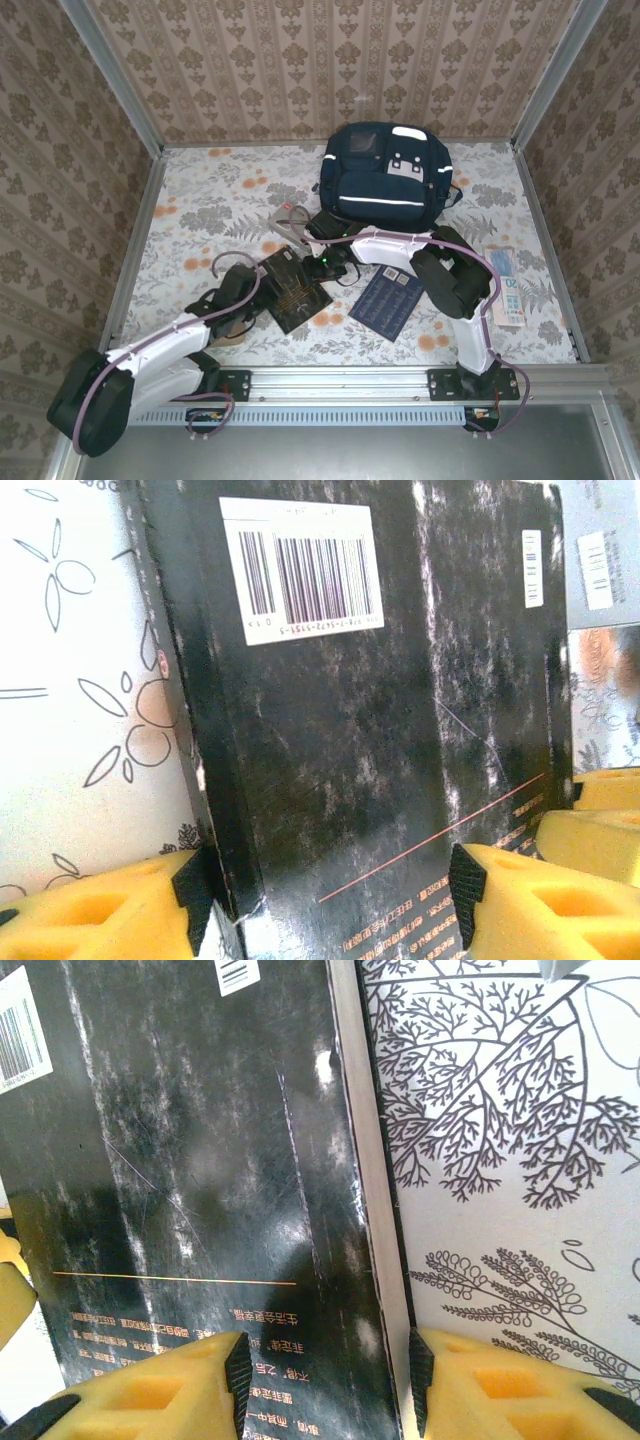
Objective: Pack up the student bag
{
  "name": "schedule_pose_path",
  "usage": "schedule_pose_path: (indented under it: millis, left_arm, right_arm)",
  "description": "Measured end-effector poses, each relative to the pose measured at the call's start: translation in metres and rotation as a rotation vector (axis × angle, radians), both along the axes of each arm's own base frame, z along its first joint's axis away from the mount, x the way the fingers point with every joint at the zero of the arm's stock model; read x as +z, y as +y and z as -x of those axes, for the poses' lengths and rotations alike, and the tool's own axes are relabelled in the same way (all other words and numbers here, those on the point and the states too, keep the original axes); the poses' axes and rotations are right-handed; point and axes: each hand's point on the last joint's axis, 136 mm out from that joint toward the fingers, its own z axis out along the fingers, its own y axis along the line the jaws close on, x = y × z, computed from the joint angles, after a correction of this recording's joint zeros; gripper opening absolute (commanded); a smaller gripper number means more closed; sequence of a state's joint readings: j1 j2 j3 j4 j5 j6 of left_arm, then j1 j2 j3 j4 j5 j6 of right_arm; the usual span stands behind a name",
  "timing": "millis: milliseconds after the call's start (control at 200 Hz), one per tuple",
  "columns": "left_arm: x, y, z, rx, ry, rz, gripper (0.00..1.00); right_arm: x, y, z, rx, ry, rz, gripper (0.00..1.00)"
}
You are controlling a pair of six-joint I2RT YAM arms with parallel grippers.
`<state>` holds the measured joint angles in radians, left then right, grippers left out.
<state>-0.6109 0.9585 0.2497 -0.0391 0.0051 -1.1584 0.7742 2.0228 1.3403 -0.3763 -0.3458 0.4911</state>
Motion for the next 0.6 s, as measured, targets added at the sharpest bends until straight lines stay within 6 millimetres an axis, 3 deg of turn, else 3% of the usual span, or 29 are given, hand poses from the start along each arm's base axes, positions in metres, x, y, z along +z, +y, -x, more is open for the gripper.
schedule_pose_path:
  millis: [175,390,500,600]
  left_arm:
    - [0.013,0.003,-0.003,0.017,-0.071,0.067,0.63]
    - [0.06,-0.002,-0.014,0.019,-0.254,0.194,0.61]
    - [0.064,-0.004,-0.013,0.013,-0.264,0.213,0.52]
    - [0.054,-0.004,-0.011,0.012,-0.224,0.2,0.43]
  right_arm:
    - [0.001,0.002,0.002,-0.011,0.024,-0.015,0.48]
    - [0.004,0.011,0.013,0.011,0.062,-0.048,0.48]
    - [0.006,0.015,0.018,0.022,0.075,-0.062,0.48]
    - [0.006,0.015,0.018,0.024,0.078,-0.065,0.48]
